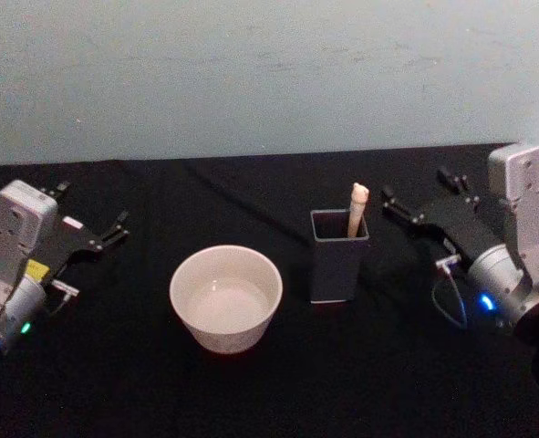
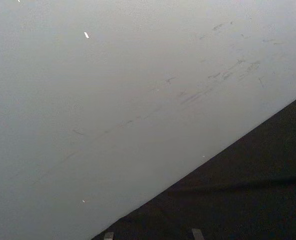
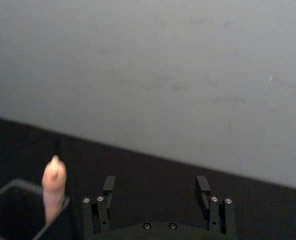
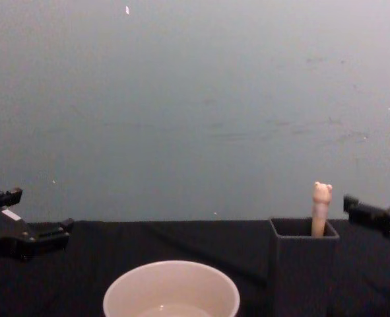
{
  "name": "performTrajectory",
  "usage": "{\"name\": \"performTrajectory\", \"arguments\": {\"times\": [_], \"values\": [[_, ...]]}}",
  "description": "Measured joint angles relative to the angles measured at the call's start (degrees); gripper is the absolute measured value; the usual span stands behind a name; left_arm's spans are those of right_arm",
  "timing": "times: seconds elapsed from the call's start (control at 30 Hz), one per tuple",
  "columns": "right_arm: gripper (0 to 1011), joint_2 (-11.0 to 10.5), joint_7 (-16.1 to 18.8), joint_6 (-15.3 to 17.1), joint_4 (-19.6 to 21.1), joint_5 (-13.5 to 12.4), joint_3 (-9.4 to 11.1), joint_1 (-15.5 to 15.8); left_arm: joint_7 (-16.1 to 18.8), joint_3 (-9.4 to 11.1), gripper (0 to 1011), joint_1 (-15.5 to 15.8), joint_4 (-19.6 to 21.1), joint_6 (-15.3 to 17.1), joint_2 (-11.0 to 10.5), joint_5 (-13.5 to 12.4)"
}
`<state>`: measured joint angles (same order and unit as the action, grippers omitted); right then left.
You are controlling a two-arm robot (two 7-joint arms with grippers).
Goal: Pick up the stirring spoon with one hand, stir inside the cup, then place it back in its original position.
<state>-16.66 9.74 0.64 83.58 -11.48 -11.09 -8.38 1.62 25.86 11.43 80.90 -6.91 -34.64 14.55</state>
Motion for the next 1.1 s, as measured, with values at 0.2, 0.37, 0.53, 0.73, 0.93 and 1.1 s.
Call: {"name": "performTrajectory", "arguments": {"times": [0.2, 0.37, 0.53, 0.73, 0.93, 1.1], "values": [[1002, 0.44, 0.74, 0.99, -1.07, 1.48, -0.35, 0.61, 0.0, 0.0, 1001, 0.0, 0.0, 0.0, 0.0, 0.0], [1002, 0.63, 0.81, 1.18, -1.3, 1.88, -0.34, 0.7, 0.0, 0.0, 1001, 0.0, 0.0, 0.0, 0.0, 0.0], [1002, 0.58, 0.84, 1.18, -1.27, 1.85, -0.35, 0.69, 0.0, 0.0, 1001, 0.0, 0.0, 0.0, 0.0, 0.0], [1002, 0.55, 0.89, 1.16, -1.23, 1.8, -0.38, 0.69, 0.0, 0.0, 1002, 0.0, 0.0, 0.0, 0.0, 0.0], [1002, 0.53, 0.9, 1.14, -1.2, 1.75, -0.38, 0.69, 0.0, 0.0, 1001, 0.0, 0.0, 0.0, 0.0, 0.0], [1002, 0.5, 0.91, 1.12, -1.16, 1.71, -0.38, 0.69, 0.0, 0.0, 1001, 0.0, 0.0, 0.0, 0.0, 0.0]]}}
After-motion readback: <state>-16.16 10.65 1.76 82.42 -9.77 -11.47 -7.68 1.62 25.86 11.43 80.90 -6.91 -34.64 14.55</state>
